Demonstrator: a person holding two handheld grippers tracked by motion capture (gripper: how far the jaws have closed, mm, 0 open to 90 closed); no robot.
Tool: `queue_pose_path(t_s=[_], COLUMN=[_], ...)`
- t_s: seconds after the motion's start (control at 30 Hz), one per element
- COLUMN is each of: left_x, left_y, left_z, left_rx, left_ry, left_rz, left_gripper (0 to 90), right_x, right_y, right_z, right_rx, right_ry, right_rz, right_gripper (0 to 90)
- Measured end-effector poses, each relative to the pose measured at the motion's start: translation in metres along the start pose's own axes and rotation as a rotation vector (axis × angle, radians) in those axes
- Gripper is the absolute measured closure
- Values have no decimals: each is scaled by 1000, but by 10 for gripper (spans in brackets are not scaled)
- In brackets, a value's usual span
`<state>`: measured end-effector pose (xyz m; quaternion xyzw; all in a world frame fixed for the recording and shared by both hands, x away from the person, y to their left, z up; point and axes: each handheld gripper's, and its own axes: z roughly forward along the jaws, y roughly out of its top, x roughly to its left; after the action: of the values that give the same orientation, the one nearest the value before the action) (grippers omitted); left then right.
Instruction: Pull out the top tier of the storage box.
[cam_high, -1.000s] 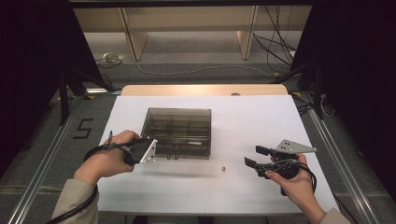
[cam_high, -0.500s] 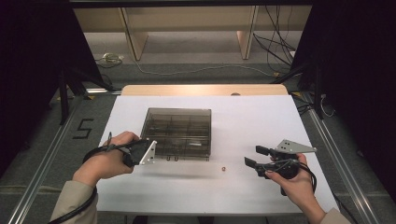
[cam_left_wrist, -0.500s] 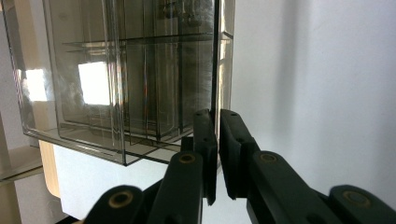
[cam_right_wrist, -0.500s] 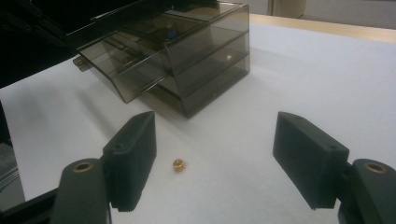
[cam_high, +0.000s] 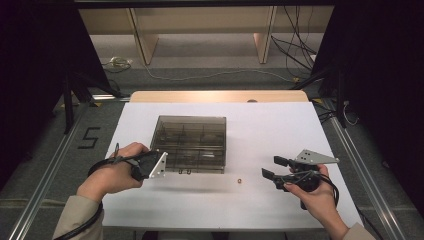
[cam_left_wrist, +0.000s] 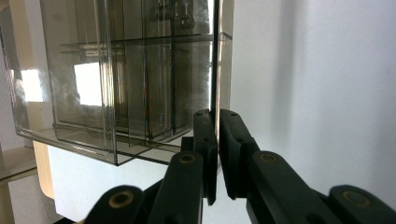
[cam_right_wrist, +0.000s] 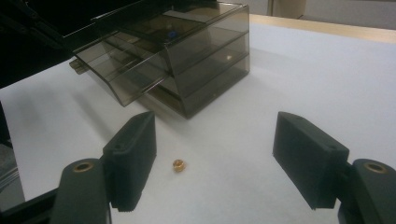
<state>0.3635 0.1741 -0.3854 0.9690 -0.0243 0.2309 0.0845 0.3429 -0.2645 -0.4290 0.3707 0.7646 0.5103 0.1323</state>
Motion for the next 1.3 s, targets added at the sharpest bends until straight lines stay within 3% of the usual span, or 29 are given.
queue_pose_path(t_s=[1.3], left_x=[-11], left_y=[2], left_z=[-4], left_rx=[-2], left_ry=[-16], left_rz=[6], left_gripper=[856], right_x=[1], right_y=[0], right_z=[1], right_rx=[2], right_ry=[1], right_rz=[-4], right_gripper=[311])
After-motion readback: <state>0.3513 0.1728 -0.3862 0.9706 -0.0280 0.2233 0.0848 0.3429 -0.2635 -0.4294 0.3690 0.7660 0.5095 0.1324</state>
